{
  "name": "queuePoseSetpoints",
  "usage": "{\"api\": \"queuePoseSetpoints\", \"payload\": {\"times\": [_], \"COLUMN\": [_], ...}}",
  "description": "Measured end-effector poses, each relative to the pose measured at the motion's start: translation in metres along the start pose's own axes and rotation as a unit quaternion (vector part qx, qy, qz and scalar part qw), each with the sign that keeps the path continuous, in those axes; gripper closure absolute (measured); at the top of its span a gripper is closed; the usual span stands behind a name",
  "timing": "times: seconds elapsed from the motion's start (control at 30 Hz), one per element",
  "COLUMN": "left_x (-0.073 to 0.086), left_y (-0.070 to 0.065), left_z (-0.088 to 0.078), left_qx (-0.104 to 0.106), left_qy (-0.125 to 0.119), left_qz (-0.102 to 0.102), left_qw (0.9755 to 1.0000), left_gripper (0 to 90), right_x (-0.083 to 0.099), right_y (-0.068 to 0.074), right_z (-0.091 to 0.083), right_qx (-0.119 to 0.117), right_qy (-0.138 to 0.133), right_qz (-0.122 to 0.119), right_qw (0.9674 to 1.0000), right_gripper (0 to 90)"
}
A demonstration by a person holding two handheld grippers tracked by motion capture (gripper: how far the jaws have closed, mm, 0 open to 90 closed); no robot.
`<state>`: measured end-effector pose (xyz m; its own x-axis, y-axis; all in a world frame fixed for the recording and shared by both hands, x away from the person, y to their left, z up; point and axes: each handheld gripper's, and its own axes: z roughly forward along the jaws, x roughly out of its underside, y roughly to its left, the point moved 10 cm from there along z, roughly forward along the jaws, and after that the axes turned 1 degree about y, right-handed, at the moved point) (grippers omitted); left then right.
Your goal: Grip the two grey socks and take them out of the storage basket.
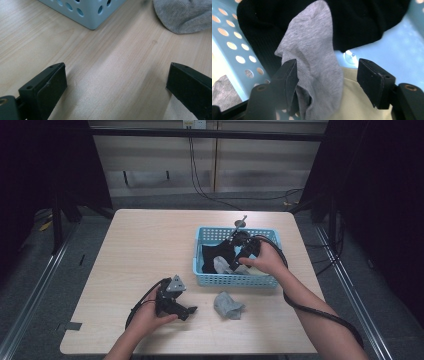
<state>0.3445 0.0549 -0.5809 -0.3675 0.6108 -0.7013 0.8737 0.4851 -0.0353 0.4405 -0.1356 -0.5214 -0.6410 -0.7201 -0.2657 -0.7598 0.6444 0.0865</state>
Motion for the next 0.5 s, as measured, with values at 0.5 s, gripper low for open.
{"api": "queuePoseSetpoints", "payload": {"times": [0.5], "left_x": [0.0], "left_y": [0.0], "left_z": [0.0], "left_qx": [0.0], "left_qy": [0.001], "left_qz": [0.001], "left_qw": [1.0], "left_gripper": [2.3], "right_x": [0.003], "right_y": [0.011], "right_z": [0.023], "right_qx": [-0.024], "right_qy": [0.027], "right_qz": [-0.006], "right_qw": [0.9993], "right_gripper": [43.9]}}
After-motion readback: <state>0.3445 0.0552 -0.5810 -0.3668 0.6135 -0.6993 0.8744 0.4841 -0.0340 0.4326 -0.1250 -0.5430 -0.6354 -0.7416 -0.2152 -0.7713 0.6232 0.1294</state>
